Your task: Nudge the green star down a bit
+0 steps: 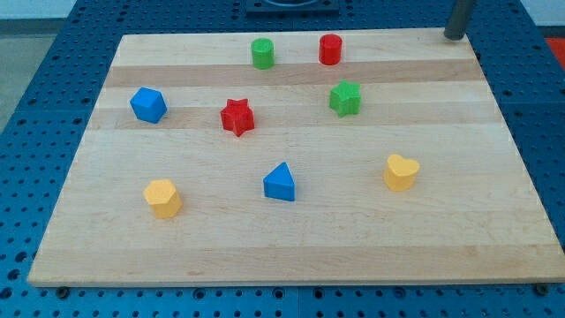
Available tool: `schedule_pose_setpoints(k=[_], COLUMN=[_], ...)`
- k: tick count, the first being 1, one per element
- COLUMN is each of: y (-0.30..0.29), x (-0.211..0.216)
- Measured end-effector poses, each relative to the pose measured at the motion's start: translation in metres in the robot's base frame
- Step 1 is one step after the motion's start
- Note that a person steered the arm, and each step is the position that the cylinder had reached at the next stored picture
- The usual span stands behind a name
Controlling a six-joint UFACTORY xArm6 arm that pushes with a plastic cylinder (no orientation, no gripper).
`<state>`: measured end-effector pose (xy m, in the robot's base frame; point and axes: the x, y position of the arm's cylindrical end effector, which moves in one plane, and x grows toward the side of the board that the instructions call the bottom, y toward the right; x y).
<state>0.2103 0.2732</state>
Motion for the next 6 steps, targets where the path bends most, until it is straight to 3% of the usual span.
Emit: schedule_pose_setpoints(k=[6], y=[-0.0022], x=[0.0003])
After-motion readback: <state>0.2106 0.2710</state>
